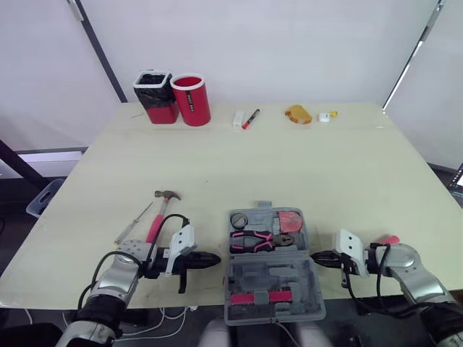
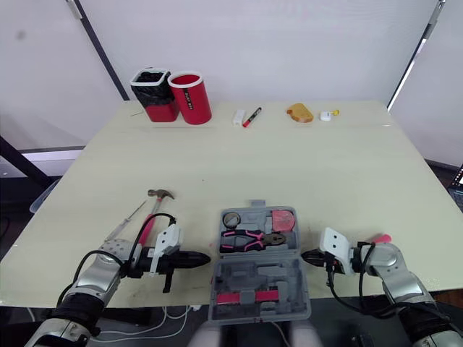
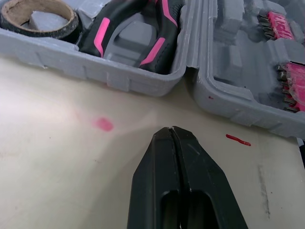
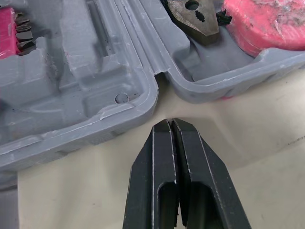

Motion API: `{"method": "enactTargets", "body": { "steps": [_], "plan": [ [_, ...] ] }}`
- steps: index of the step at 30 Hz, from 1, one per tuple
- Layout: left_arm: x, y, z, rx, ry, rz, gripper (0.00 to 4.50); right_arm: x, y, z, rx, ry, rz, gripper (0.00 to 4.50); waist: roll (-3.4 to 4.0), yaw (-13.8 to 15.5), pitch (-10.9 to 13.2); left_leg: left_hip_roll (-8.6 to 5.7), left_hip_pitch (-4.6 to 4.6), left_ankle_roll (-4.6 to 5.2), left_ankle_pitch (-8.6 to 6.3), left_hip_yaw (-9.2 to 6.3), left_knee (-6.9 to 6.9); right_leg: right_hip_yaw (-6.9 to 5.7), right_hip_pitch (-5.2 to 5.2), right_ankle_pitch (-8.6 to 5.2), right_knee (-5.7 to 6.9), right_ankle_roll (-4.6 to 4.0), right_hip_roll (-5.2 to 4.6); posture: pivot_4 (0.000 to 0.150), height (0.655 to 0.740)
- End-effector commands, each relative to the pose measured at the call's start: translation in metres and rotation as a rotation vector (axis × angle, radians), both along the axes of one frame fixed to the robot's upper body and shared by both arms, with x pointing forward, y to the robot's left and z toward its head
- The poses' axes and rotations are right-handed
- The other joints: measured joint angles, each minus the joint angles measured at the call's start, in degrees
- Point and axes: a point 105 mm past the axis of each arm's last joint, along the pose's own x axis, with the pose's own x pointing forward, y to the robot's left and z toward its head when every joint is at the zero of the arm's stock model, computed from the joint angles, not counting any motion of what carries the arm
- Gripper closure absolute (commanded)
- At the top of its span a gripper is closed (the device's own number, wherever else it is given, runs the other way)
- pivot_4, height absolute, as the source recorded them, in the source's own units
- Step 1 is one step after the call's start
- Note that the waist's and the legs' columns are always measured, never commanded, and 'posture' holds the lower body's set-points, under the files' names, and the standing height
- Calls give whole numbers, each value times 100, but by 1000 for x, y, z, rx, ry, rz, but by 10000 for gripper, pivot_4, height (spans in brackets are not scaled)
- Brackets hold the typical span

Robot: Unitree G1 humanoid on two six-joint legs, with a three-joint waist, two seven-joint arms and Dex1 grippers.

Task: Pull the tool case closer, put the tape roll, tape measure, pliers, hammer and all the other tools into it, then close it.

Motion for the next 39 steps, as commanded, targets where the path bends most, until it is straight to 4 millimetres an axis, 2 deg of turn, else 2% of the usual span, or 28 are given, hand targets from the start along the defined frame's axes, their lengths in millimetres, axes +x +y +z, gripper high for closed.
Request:
{"method": "enactTargets", "body": {
  "steps": [1,26,34,39],
  "plan": [
    [0,-5,-2,8,-7,-23,44655,3,1,-2,-8,-22,3,44258,0,3,0,0,1,0,0,0,0,0,1,0,0,0,0,1500,7400],
    [-4,-30,-12,-10,4,-38,44655,4,3,-8,-30,-42,43,44258,4,13,-4,0,38,0,0,2,1,2,41,0,-1,0,-2,1500,7400],
    [1,-46,-10,-51,1,-40,44655,2,6,-9,-13,-31,40,44258,4,21,-5,-1,56,0,0,6,0,6,56,0,-1,-1,-3,1500,7400],
    [8,-44,-6,-69,5,5,44655,3,8,-6,3,-15,31,44258,4,26,-7,-2,58,0,0,6,0,7,58,0,0,0,-3,1500,7400]
  ]
}}
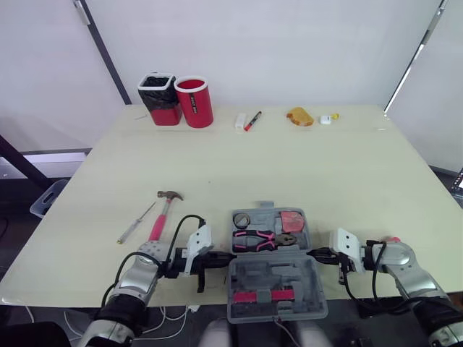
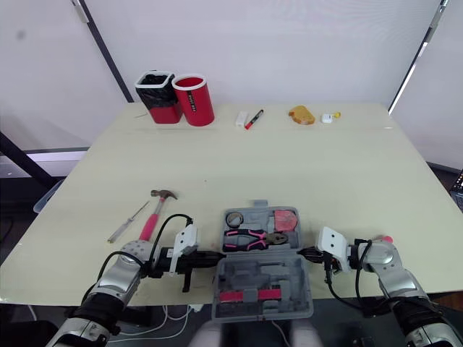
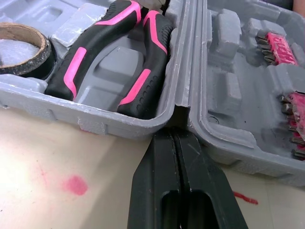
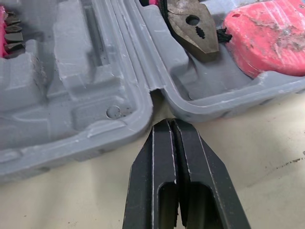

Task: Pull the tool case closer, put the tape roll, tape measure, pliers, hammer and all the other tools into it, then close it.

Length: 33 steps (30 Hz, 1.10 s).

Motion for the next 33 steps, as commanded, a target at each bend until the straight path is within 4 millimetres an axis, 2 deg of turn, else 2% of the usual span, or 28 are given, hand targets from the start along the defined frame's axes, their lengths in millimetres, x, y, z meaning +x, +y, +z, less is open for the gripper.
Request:
{"method": "enactTargets", "body": {
  "steps": [1,6,17,26,33],
  "plan": [
    [3,-8,3,-9,-9,-7,44655,0,7,-1,13,12,1,44258,0,-2,0,0,1,0,0,0,0,0,0,0,0,0,0,1500,7400],
    [15,-6,11,-32,-31,49,44655,7,6,3,26,7,-30,44258,0,-8,0,0,4,0,0,0,0,1,0,0,2,0,1,1500,7400],
    [31,17,18,13,-63,101,44655,23,15,7,51,-16,-73,44258,-4,-59,2,6,3,1,1,-1,0,4,-3,3,3,-2,12,1500,7400],
    [41,21,22,21,-87,133,44655,43,22,11,48,-70,-123,44258,-4,-61,3,9,3,1,1,-1,-2,5,-4,4,3,-3,15,1500,7400],
    [46,20,23,15,-99,149,44655,50,21,13,42,-94,-146,44258,-4,-48,3,8,0,1,1,1,-2,6,-5,4,2,-3,14,1500,7400]
  ]
}}
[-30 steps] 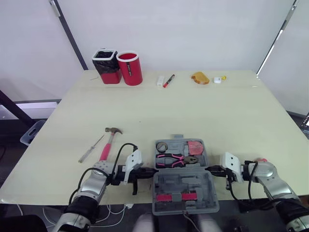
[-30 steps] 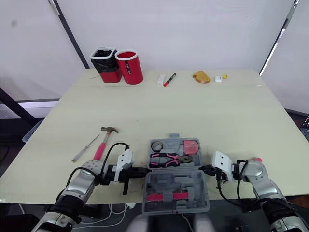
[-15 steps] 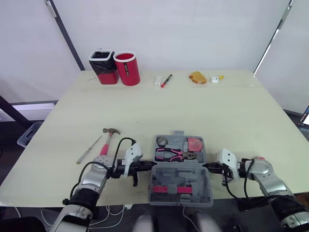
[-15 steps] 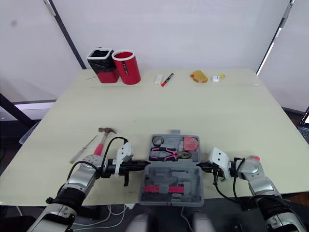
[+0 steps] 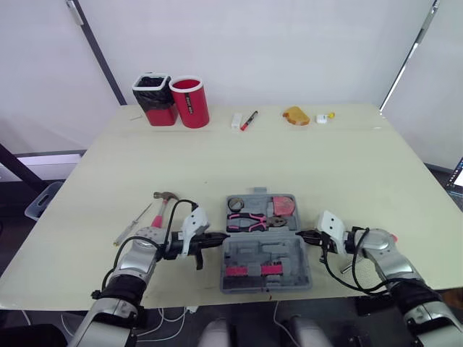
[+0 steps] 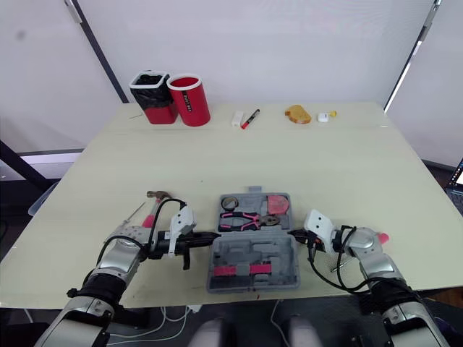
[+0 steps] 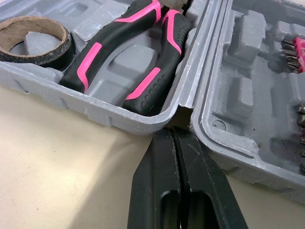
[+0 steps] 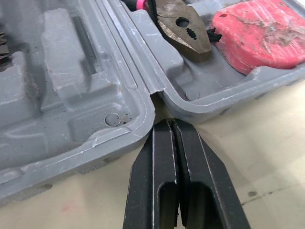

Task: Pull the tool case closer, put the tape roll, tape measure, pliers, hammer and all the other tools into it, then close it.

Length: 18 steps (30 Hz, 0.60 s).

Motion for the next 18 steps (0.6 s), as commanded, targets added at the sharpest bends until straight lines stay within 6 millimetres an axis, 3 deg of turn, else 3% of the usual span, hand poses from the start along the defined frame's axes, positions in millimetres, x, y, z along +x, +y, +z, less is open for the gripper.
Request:
{"method": "enactTargets", "body": {
  "steps": [1,18],
  "plan": [
    [8,0,10,-10,-49,9,44655,8,-1,6,1,-36,-28,44258,0,0,0,0,0,0,0,0,0,0,0,0,0,0,0,1500,7400],
    [12,-2,7,-5,-58,10,44655,5,3,7,13,-40,-20,44258,0,15,0,-1,-1,0,0,-1,0,-1,0,0,0,0,0,1500,7400]
  ]
}}
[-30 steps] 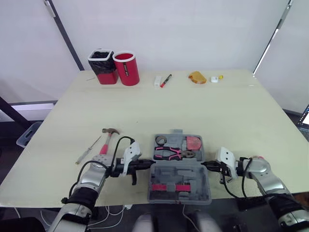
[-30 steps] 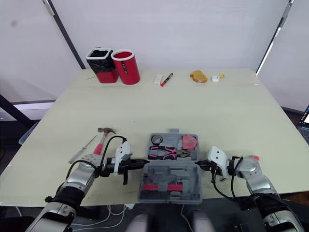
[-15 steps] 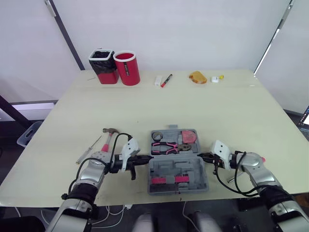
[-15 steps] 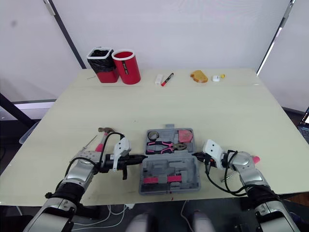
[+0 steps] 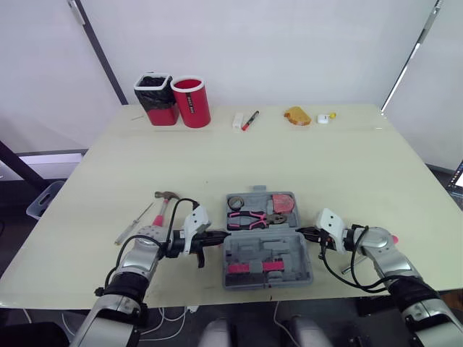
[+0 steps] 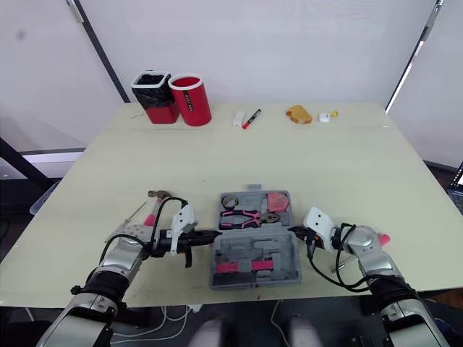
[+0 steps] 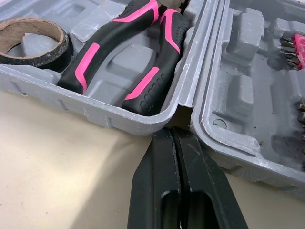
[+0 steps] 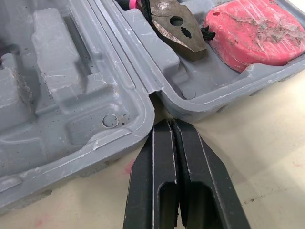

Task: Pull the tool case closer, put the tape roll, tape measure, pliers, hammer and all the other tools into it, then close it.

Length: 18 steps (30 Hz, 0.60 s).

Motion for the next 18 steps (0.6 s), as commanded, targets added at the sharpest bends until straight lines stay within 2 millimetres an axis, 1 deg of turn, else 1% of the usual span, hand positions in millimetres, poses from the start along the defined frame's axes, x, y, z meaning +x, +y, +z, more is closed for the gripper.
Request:
{"method": "enactTargets", "body": {
  "steps": [1,5,12,18],
  "plan": [
    [7,-1,8,-4,-44,3,44655,3,3,5,11,-31,-2,44258,0,-2,0,0,0,0,0,0,0,0,0,0,0,0,0,1500,7400],
    [9,-1,8,-1,-45,1,44655,7,3,9,17,-42,-12,44258,0,-6,0,0,0,0,0,0,0,0,0,0,0,0,0,1500,7400],
    [7,0,5,10,-36,-7,44655,8,6,12,38,-65,-16,44258,0,-7,0,0,0,0,0,0,-1,0,0,0,0,0,0,1500,7400],
    [6,2,3,16,-32,-9,44655,8,7,9,35,-64,-15,44258,0,-11,0,0,0,0,0,0,-1,0,0,0,0,0,0,1500,7400]
  ]
}}
